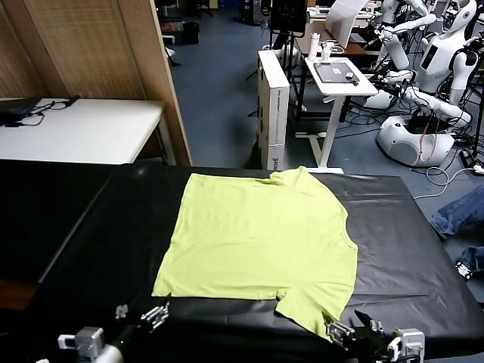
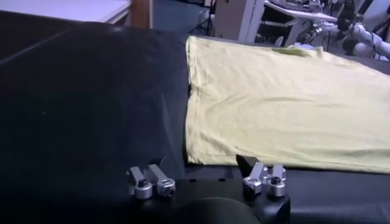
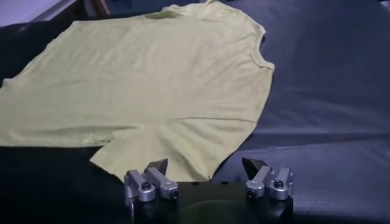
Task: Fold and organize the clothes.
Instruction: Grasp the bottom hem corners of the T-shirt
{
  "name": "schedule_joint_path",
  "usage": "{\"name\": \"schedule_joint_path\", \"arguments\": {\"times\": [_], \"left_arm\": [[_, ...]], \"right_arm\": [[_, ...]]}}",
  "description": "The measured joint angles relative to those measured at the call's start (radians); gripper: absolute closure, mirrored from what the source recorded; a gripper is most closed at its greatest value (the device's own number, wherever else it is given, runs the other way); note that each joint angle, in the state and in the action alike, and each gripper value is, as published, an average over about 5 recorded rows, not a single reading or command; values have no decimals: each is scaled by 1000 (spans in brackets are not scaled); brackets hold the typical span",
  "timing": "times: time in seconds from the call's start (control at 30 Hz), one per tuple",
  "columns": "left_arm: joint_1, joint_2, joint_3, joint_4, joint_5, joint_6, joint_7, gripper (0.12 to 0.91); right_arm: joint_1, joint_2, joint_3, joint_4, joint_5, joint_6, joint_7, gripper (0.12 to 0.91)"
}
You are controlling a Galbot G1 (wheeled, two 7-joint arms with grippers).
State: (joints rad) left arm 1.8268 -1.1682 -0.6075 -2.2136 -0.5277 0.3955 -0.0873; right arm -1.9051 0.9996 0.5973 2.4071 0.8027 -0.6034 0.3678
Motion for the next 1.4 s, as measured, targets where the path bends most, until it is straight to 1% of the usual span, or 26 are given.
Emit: {"name": "schedule_joint_path", "arguments": {"times": [0.1,0.13,0.17,0.2,0.23,0.3,0.33,0.4,0.43,0.53,0.63,0.77,0.9,1.03,1.1,1.17,1.27,1.4], "left_arm": [[-3,-3,3,6,2,-3,5,306],[-3,-3,3,8,2,-5,7,350],[-4,-4,3,10,2,-6,9,384],[-5,-4,3,13,3,-8,11,428],[-5,-4,3,15,3,-10,12,487],[-5,-4,2,19,4,-12,16,584],[-5,-4,2,20,4,-13,17,644],[-5,-4,2,22,3,-14,19,720],[-5,-4,2,22,3,-14,20,759],[-4,-4,2,23,2,-15,22,819],[-3,-4,2,23,2,-15,24,851],[5,-6,-1,15,2,-16,22,886],[28,-6,-12,-7,1,-14,14,884],[66,0,-29,-43,1,-12,11,884],[89,2,-38,-61,1,-12,11,884],[110,1,-46,-79,1,-12,11,884],[128,-5,-53,-103,1,-14,11,884],[120,-23,-54,-122,-8,-20,9,884]], "right_arm": [[-3,3,-3,-5,-4,-1,-1,533],[-4,4,-4,-7,-5,-1,-2,569],[-5,5,-4,-9,-5,-2,-3,632],[-5,5,-5,-10,-6,-2,-4,685],[-5,5,-6,-11,-6,-3,-5,723],[-4,5,-8,-13,-6,-4,-7,833],[-3,5,-9,-14,-6,-4,-7,851],[-1,6,-11,-18,-6,-5,-8,886],[0,6,-12,-19,-6,-5,-9,886],[-3,7,-12,-19,-5,-6,-11,885],[-13,7,-6,-9,2,-13,-5,885],[-32,3,8,19,18,-54,24,885],[-66,-3,17,61,20,-104,59,885],[-93,-3,19,93,15,-118,71,885],[-95,-3,22,100,12,-109,68,885],[-90,-4,28,103,9,-87,55,885],[-76,-9,40,101,7,-37,22,885],[-38,-26,52,84,6,47,-27,885]]}}
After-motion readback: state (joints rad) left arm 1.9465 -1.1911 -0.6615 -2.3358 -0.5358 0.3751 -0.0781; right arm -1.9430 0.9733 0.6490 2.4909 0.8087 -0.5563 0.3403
